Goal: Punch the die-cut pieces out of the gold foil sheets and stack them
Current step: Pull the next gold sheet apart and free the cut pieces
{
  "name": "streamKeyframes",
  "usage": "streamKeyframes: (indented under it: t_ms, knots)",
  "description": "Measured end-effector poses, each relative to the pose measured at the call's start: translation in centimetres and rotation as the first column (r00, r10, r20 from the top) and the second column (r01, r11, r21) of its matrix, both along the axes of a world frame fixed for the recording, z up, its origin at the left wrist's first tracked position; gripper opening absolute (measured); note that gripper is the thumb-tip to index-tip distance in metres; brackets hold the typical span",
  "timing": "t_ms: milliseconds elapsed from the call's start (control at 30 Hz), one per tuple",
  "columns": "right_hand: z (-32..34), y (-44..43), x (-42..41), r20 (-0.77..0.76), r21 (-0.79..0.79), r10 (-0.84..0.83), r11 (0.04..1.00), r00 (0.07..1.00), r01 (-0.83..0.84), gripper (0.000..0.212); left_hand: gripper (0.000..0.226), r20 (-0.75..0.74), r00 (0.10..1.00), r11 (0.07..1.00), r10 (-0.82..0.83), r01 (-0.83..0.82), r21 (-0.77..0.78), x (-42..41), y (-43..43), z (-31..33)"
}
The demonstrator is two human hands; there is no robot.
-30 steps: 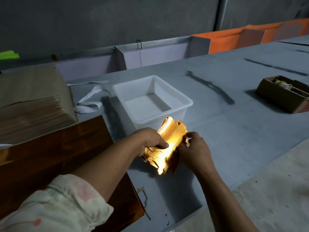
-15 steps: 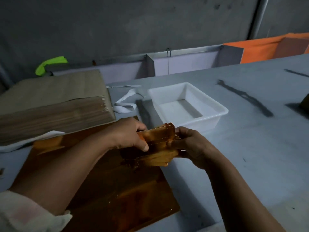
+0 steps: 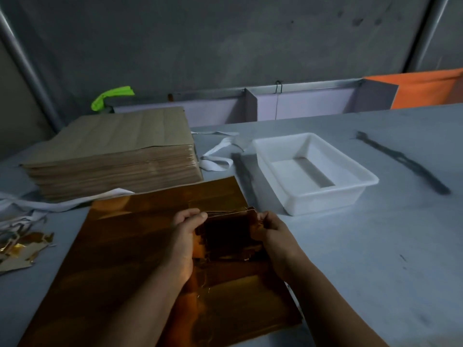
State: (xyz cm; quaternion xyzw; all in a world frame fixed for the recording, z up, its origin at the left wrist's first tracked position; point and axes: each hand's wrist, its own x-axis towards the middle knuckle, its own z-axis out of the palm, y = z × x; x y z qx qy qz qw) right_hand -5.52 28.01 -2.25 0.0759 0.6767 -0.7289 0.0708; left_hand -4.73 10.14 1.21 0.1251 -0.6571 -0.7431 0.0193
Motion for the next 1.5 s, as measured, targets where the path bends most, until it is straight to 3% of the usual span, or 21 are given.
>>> streamKeyframes:
  t_ms: [167, 267, 333, 433, 567, 667, 767, 967, 1133, 1333, 1400, 1500]
  knots:
    - [0.5, -0.6, 0.8, -0.103, -0.204, -0.078, 0.977, 0.992, 0.055, 0.034, 0.008, -0.109, 0.994, 0.989, -0.024, 0.008, -0.147, 0.2, 1.6, -0.6]
    - [0.7, -1.1, 0.9, -0.188, -0.191, -0.139, 0.976, 0.972, 0.103, 0.045, 0.012, -0.167, 0.986, 0.970, -0.023, -0.019, -0.244, 0.5, 2.0, -1.2]
    - [0.9, -1.7, 1.1, -0.195, -0.155, -0.171, 0.978, 0.966, 0.141, 0.052, 0.012, -0.179, 0.983, 0.978, -0.029, -0.010, -0.209, 0.8, 1.8, -1.3]
    - [0.8, -2.3, 1.3, -0.195, -0.114, -0.257, 0.964, 0.946, 0.238, 0.057, 0.033, -0.136, 0.980, 0.975, -0.146, 0.119, -0.186, 1.3, 0.9, -1.5]
    - [0.6, -2.6, 1.5, -0.193, -0.064, -0.291, 0.957, 0.937, 0.284, 0.057, 0.063, -0.041, 0.992, 0.914, -0.121, 0.096, -0.393, 1.3, 0.3, -2.1]
    - [0.7, -2.9, 1.5, -0.171, -0.072, -0.351, 0.936, 0.921, 0.343, 0.066, 0.063, -0.004, 1.000, 0.932, -0.024, 0.021, -0.361, 1.1, 0.2, -2.3]
    - [0.7, -3.2, 1.4, -0.170, -0.076, -0.393, 0.919, 0.904, 0.386, 0.059, 0.057, 0.008, 1.000, 0.959, -0.005, 0.007, -0.283, 1.3, 0.8, -2.6]
    - [1.8, -3.4, 0.7, -0.188, -0.151, -0.382, 0.921, 0.905, 0.358, 0.066, 0.050, -0.148, 0.988, 0.972, 0.037, -0.070, -0.224, 0.4, 1.6, -2.2]
    - [0.4, -3.2, 0.7, -0.145, -0.106, -0.342, 0.938, 0.928, 0.329, 0.044, 0.056, -0.135, 0.988, 0.972, 0.070, -0.099, -0.215, 0.8, 1.7, -3.6]
    - [0.7, -3.0, 0.6, -0.184, -0.081, -0.397, 0.918, 0.899, 0.388, 0.072, 0.053, -0.173, 0.982, 0.978, 0.072, -0.104, -0.183, 0.6, 1.5, -4.8]
    - [0.5, -3.2, 0.5, -0.227, -0.026, -0.364, 0.929, 0.903, 0.368, 0.063, 0.054, -0.178, 0.982, 0.973, 0.067, -0.104, -0.205, 0.6, 1.5, -4.8]
    - [-0.4, -3.5, 0.3, -0.236, 0.093, -0.344, 0.923, 0.909, 0.374, 0.033, 0.051, -0.185, 0.981, 0.972, 0.056, -0.096, -0.215, 0.7, 1.6, -4.8]
